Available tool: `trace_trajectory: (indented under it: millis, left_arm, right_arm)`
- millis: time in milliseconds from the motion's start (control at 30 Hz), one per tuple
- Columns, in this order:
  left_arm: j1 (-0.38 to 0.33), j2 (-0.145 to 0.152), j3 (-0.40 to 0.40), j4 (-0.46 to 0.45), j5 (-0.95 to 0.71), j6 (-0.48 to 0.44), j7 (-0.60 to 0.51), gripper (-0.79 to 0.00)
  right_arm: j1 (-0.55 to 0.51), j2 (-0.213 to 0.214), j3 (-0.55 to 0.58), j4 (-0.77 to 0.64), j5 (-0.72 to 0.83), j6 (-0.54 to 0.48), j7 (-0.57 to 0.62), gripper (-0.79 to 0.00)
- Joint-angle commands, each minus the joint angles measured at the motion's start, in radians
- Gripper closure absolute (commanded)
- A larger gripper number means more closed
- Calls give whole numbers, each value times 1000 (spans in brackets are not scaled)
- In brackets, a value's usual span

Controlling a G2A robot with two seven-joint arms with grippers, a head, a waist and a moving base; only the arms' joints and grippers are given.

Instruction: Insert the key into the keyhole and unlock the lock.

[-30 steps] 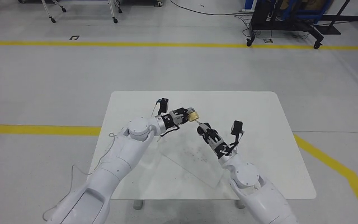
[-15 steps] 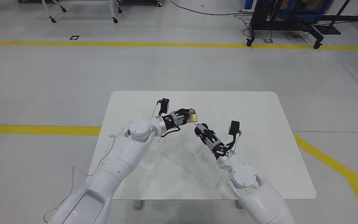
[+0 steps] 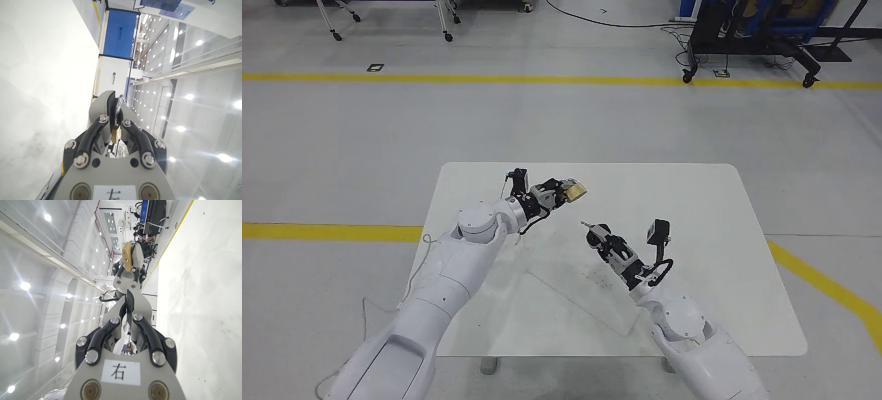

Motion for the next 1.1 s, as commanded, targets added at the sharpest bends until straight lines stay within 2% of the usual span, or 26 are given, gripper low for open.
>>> trace_trajectory:
  millis: [0, 200, 233, 333, 433, 533, 600, 700, 867, 1067]
  left_arm:
    - [0, 0, 2, -1, 2, -1, 1, 0]
    - [5, -1, 0, -2, -6, -1, 2, 0]
    - [27, -4, -16, -3, -78, 8, -13, 0]
    - [56, -17, -60, 41, -304, 43, -142, 0]
    - [42, -25, -47, 91, -301, 5, -191, 0]
    - [28, -32, -48, 115, -324, -6, -222, 0]
    - [17, -35, -40, 131, -305, -18, -234, 0]
    - [3, -40, -15, 153, -248, -59, -261, 0]
    - [-15, -51, 5, 184, -198, -127, -235, 0]
    - [-21, -60, 14, 204, -173, -180, -248, 0]
  right_arm:
    - [0, 0, 0, 0, -1, 1, -2, 0]
    - [0, 0, 0, 0, -1, 1, -2, 0]
    - [0, 0, 0, 0, -1, 1, -2, 0]
    - [0, 0, 0, 0, -1, 1, -2, 0]
    - [-9, -1, 1, -12, -16, -14, -21, 0]
    - [-66, -4, -5, -63, -148, -71, -167, 0]
    - [-89, -9, -8, -89, -218, -74, -277, 0]
    - [-96, -20, -33, -105, -280, -40, -383, 0]
    - [-66, -46, -100, -80, -419, 45, -570, 0]
    - [-7, -81, -170, -23, -419, 119, -652, 0]
